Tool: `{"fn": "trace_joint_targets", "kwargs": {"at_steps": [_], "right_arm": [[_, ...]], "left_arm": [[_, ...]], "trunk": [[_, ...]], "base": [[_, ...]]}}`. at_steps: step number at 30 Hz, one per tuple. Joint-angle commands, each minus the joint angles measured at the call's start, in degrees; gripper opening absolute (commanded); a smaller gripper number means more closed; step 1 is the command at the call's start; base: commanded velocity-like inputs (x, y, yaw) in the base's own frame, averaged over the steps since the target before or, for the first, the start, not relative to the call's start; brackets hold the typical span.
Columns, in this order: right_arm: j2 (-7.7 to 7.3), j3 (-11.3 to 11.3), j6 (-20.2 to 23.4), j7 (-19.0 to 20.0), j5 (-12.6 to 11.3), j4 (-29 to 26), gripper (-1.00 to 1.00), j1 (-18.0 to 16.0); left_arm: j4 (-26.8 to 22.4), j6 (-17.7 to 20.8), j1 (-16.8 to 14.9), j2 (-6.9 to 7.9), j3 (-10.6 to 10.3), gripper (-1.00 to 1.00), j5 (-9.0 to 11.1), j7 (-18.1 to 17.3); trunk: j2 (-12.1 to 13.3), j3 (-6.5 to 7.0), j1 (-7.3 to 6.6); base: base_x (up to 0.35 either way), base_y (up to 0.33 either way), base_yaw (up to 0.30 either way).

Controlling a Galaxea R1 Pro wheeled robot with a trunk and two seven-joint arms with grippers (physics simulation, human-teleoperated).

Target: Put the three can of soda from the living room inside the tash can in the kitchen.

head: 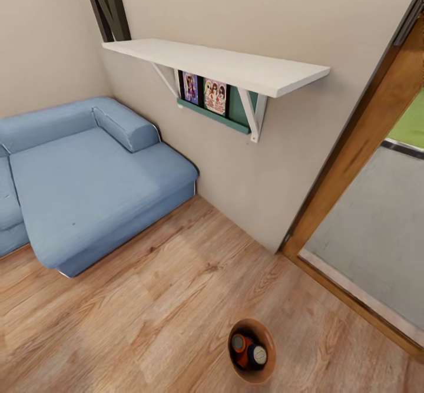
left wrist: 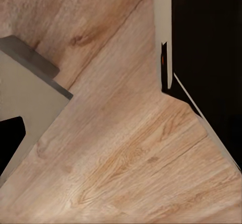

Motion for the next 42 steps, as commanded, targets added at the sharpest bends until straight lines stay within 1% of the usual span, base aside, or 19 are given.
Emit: {"fn": "trace_joint_targets", "kwargs": {"at_steps": [1,24,42], "right_arm": [[0.02,0.00,0.00,0.00,0.00,0.00,1.00,0.09],[0.17,0.00,-0.01,0.00,0.00,0.02,1.00,0.59],[0.36,0.00,-0.07,0.00,0.00,0.12,1.00,0.60]], "left_arm": [[0.00,0.00,0.15,0.00,0.00,1.00,-0.02,0.00],[0.00,0.26,1.68,-0.07,-0.08,1.00,-0.53,-0.70],[-0.03,0.26,1.95,-0.09,-0.09,1.00,-0.55,-0.70]], "trunk": [[0.42,0.19,-0.23],[9.64,4.32,-5.28],[16.86,7.55,-9.23]], "base": [[0.000,0.000,0.000],[0.000,0.000,0.000],[0.000,0.000,0.000]]}}
